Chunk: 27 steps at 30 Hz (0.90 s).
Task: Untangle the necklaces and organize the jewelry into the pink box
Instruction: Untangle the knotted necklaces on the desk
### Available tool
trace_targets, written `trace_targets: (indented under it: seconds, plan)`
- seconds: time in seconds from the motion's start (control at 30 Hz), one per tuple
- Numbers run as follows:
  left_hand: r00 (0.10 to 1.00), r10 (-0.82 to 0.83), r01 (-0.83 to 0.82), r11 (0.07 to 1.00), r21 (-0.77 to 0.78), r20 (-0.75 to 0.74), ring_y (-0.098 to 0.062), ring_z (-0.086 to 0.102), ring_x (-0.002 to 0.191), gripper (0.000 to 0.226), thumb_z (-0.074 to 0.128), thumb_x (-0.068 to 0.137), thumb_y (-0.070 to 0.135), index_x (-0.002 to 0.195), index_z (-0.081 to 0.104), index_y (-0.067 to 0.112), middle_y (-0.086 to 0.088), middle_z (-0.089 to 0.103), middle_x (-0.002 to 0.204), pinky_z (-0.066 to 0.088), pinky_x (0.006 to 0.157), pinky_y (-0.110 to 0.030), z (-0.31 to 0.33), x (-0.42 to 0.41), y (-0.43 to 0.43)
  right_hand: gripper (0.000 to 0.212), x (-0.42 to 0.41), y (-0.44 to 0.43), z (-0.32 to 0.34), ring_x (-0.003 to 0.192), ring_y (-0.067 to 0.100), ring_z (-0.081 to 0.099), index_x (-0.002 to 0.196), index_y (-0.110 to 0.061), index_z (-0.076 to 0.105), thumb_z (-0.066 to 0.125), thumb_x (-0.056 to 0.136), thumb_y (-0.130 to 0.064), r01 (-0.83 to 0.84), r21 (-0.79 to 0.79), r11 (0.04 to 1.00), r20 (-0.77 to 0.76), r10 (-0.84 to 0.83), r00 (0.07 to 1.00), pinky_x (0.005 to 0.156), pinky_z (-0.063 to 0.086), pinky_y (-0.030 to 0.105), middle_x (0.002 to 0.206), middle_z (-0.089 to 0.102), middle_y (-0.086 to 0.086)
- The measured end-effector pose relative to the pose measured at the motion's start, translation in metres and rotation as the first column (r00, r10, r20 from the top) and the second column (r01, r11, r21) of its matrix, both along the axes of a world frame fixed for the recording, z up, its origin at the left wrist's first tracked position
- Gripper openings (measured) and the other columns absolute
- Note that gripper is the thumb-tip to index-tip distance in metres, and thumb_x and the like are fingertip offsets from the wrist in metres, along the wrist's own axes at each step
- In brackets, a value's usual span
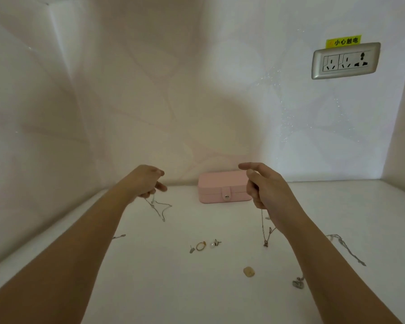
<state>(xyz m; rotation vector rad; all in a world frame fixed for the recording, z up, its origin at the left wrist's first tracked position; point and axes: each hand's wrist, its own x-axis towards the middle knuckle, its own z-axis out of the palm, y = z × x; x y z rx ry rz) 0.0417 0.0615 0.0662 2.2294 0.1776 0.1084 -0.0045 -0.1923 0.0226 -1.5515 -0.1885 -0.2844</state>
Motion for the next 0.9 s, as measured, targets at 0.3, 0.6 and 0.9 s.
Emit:
trace_targets:
  seconds: [0.3, 0.6, 0.9]
  plan:
    - [0.991, 0.021, 0.035, 0.918, 0.396, -0.135, -0.017, 0.058, 0.064, 0.014, 0.057, 0.090, 0.017, 0.083, 0.063, 0.007, -0.001, 0.060, 0.069, 0.038, 0.051, -0.019, -0.049, 0.008, -0.006, 0.028, -0.005, 0.008, 0.002, 0.038, 0.006, 0.029, 0.120, -0.020, 0.056, 0.037, 0.101, -0.012, -0.083, -0.039, 0.996, -0.005, 0.083, 0.997, 0.038, 0.024, 0.017, 0.046, 0.042, -0.006]
    - [0.825, -0.563, 0.557, 0.825, 0.093, 0.057, -0.002, 0.029, 0.137, 0.123, 0.080, 0.049, 0.066, 0.149, 0.018, 0.032, 0.014, 0.033, 0.151, 0.028, 0.113, -0.031, -0.063, -0.065, -0.065, 0.029, -0.029, 0.028, 0.021, 0.040, 0.010, 0.028, 0.128, -0.020, 0.051, 0.038, 0.102, -0.014, -0.327, 0.044, 0.944, 0.053, 0.325, 0.944, 0.039, 0.028, 0.021, 0.052, 0.044, 0.002]
    - [0.845, -0.492, 0.523, 0.842, -0.133, 0.208, -0.002, 0.034, 0.134, 0.071, 0.069, 0.081, 0.046, 0.142, 0.036, 0.030, 0.018, 0.040, 0.143, 0.031, 0.106, -0.024, -0.080, -0.082, -0.105, 0.030, -0.048, 0.039, 0.066, 0.038, 0.009, 0.032, 0.129, -0.013, 0.050, 0.038, 0.101, -0.011, -0.527, 0.147, 0.837, 0.178, 0.502, 0.846, 0.037, 0.035, 0.021, 0.053, 0.048, 0.003]
